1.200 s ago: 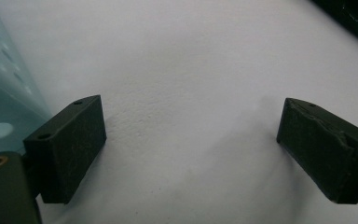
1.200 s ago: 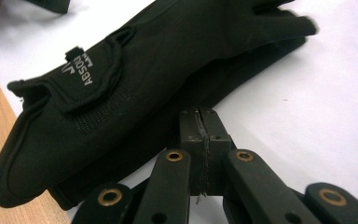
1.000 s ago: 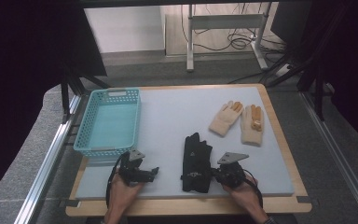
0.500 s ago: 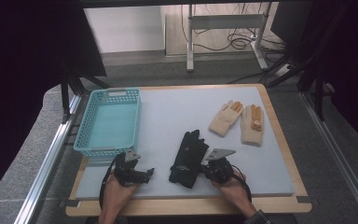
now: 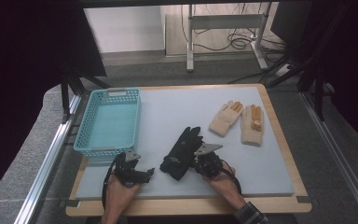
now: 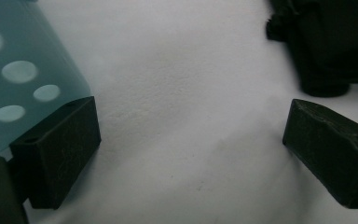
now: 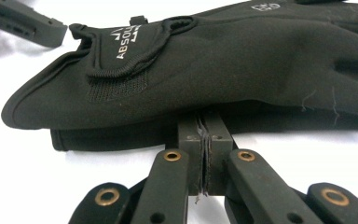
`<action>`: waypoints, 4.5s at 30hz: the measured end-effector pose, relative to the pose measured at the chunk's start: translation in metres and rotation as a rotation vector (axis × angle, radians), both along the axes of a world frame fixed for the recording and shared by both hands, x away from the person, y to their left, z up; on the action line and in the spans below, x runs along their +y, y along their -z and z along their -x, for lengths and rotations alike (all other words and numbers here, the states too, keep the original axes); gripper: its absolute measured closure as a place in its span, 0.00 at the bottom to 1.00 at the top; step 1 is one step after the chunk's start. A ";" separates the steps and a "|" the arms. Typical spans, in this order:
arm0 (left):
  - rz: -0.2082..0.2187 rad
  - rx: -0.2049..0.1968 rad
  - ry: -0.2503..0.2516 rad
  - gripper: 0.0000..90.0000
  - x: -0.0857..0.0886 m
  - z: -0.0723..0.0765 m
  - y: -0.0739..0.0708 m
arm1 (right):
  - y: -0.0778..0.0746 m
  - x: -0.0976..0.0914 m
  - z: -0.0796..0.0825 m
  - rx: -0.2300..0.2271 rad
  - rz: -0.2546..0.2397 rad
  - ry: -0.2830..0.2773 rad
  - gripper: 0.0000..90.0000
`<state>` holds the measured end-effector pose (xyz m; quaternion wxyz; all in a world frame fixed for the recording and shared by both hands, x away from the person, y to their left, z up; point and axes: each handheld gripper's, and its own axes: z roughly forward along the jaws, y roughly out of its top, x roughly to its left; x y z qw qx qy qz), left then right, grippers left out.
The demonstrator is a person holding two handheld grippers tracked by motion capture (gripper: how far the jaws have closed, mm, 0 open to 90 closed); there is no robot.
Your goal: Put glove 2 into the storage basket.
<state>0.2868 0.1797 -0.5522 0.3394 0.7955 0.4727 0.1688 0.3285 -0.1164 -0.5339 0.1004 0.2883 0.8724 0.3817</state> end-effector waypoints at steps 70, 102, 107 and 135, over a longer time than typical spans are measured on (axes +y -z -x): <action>-0.006 -0.008 0.023 0.06 0.001 0.001 -0.001 | -0.001 -0.125 -0.008 -0.057 0.077 0.236 0.07; 0.026 0.041 0.243 0.02 -0.097 -0.046 -0.054 | 0.000 -0.125 -0.008 -0.059 0.075 0.238 0.07; 0.009 0.074 0.242 0.00 -0.114 -0.063 -0.048 | 0.000 -0.125 -0.008 -0.059 0.075 0.238 0.07; -0.133 0.149 0.240 0.47 -0.130 -0.092 -0.033 | 0.000 -0.125 -0.008 -0.058 0.075 0.238 0.07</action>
